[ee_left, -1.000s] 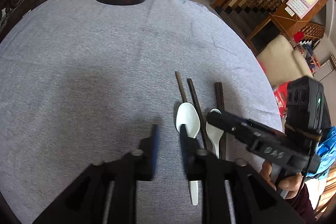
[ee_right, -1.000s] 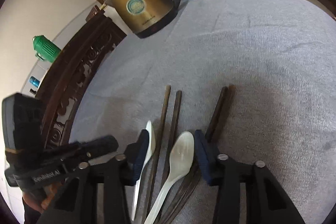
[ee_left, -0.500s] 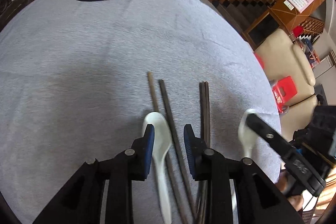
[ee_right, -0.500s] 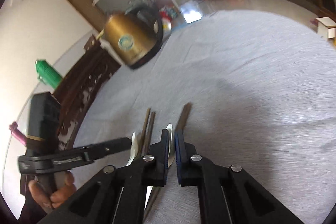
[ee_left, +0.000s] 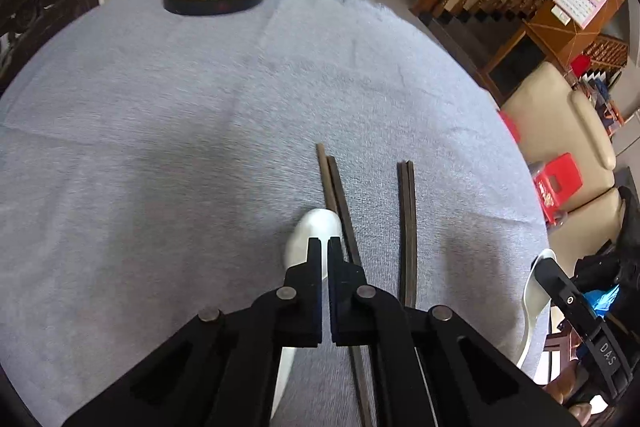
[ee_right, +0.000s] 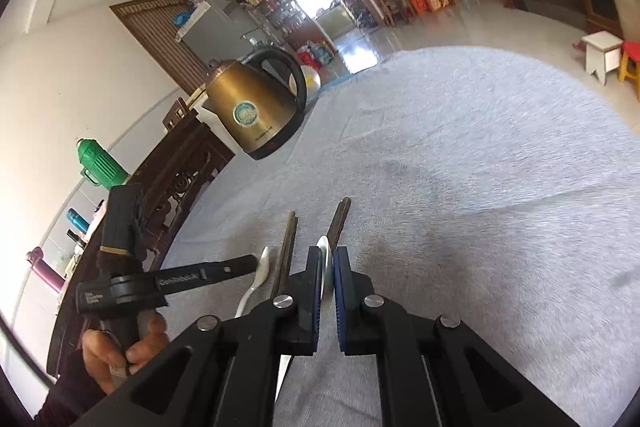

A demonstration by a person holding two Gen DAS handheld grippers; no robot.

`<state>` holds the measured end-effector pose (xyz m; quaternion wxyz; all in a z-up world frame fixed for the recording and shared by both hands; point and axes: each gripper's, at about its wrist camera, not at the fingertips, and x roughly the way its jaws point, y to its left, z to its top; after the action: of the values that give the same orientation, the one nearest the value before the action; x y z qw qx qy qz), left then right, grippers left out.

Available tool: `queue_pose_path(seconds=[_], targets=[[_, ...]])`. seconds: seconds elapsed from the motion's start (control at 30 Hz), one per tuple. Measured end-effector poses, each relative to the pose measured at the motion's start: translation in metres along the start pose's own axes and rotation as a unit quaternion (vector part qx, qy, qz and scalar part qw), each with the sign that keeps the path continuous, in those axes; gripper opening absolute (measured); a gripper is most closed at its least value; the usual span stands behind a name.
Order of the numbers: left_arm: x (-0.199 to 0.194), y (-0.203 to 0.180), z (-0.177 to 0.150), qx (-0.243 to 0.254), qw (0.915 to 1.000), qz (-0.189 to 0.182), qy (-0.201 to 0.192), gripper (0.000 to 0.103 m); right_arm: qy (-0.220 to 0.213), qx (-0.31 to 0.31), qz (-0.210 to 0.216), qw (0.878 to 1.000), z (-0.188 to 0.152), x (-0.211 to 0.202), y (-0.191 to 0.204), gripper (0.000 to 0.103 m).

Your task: Organize utensils

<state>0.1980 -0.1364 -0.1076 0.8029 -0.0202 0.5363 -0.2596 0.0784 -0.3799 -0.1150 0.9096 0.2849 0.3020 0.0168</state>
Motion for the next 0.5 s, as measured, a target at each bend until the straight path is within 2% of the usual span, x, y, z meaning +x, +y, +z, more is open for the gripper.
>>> queue_pose_path(seconds=[0.17,0.23,0.27,0.3,0.37,0.5], targets=[[-0.020,0.006,0.000,-0.011,0.9999,0.004,-0.009,0.003,-0.024,0.000,-0.004,1.000,-0.008,-0.028,0.009,0.007],[-0.014,0.002,0.003,-0.011,0.9999,0.010,0.000,0.022,-0.026,0.000,-0.002,1.000,-0.009,-0.032,0.011,0.007],[-0.012,0.001,0.003,-0.009,0.9998,0.020,-0.001,0.046,-0.027,-0.001,-0.002,1.000,-0.010,-0.033,0.011,0.007],[-0.010,-0.001,0.003,-0.006,0.9996,0.027,-0.007,0.062,-0.027,-0.002,-0.002,1.000,-0.011,-0.033,0.011,0.007],[-0.002,-0.007,0.004,0.005,0.9988,0.044,-0.020,0.064,-0.024,0.000,-0.002,1.000,-0.013,-0.033,0.008,0.007],[0.027,-0.012,0.011,0.021,0.9982,0.055,0.006,0.064,-0.012,0.006,-0.003,1.000,-0.013,-0.025,0.000,0.007]])
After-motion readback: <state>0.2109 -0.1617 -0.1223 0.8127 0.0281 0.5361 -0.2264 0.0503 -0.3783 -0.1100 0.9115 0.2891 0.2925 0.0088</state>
